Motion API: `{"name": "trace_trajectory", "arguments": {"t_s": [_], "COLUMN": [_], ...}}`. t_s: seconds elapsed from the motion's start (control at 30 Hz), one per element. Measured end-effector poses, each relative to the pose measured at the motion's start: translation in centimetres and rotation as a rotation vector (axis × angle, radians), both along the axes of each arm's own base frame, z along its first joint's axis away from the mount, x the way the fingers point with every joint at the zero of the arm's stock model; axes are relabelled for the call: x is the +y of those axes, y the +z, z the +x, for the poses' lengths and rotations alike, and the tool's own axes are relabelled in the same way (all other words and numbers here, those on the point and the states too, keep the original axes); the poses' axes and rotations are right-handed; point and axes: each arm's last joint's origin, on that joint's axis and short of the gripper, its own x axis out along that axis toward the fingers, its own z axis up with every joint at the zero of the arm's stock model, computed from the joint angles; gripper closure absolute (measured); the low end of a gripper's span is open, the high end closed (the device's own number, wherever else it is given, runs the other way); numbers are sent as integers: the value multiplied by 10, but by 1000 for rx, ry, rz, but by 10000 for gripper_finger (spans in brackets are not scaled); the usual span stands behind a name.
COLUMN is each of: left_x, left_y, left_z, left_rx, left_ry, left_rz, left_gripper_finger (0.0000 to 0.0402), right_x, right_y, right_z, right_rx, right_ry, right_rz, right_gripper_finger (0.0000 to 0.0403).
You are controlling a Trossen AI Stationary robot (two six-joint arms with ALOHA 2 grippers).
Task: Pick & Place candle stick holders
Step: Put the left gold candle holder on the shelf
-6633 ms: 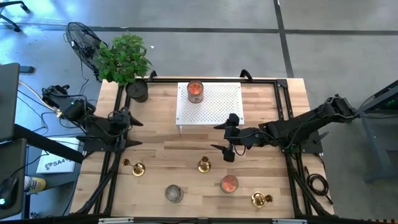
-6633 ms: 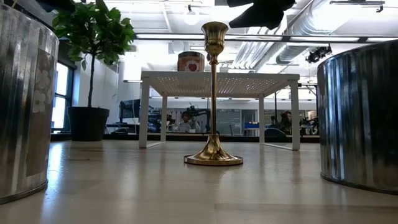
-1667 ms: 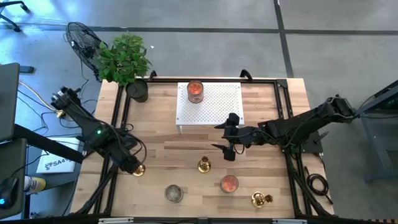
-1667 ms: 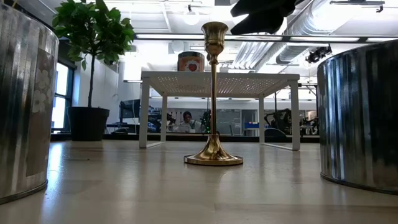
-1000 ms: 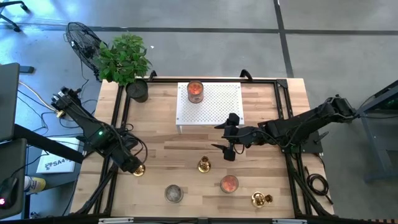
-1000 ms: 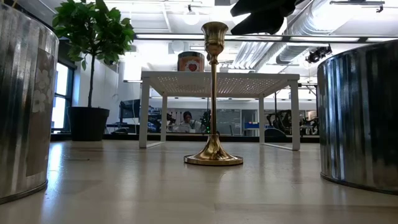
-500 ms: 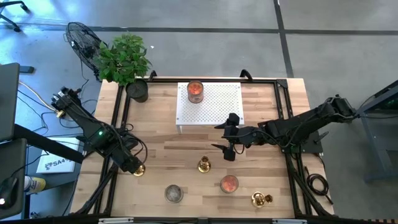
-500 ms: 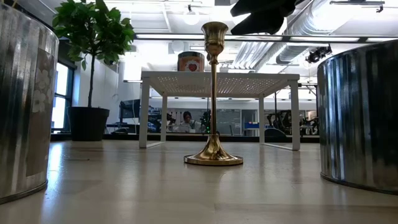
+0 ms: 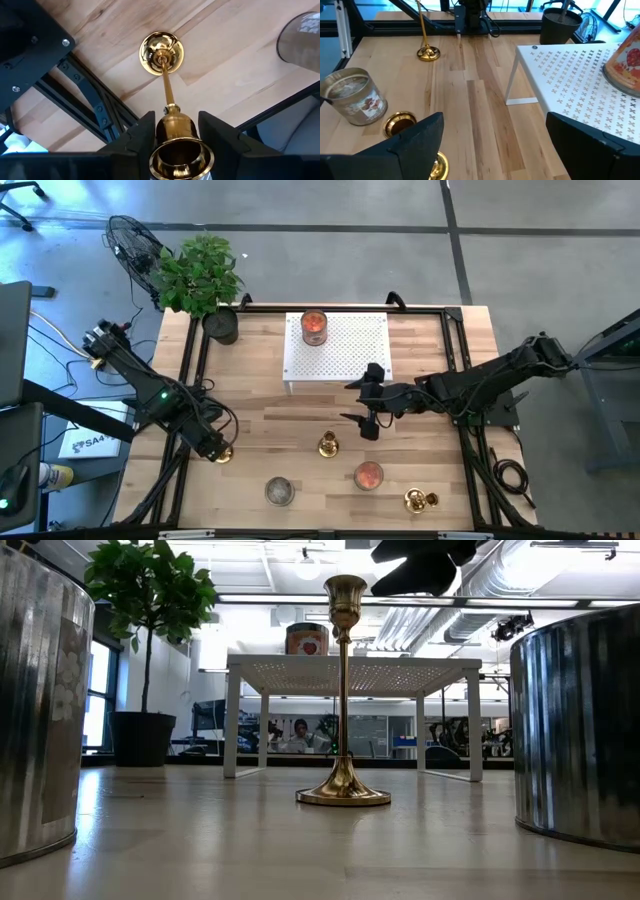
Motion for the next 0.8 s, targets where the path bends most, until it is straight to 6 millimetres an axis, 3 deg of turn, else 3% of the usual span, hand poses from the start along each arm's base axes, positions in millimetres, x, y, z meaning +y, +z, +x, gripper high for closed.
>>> {"name": "trace_trajectory", "arguments": {"t_s": [0.47,0.8], "left_x": [-1,-1], "left_y": [-1,-3], "left_z": [1,4], "left_rx": [-12,-87], "left_ry": [-7,-136], "left_rz": [-3,51], "left_gripper_finger": [271,264], "right_x": [0,0], "right_y": [0,0], "right_z": [0,0], "right_rx": [0,0], "right_ry": [4,6], "right_rz": [16,13], "right_gripper_finger": [57,57]}}
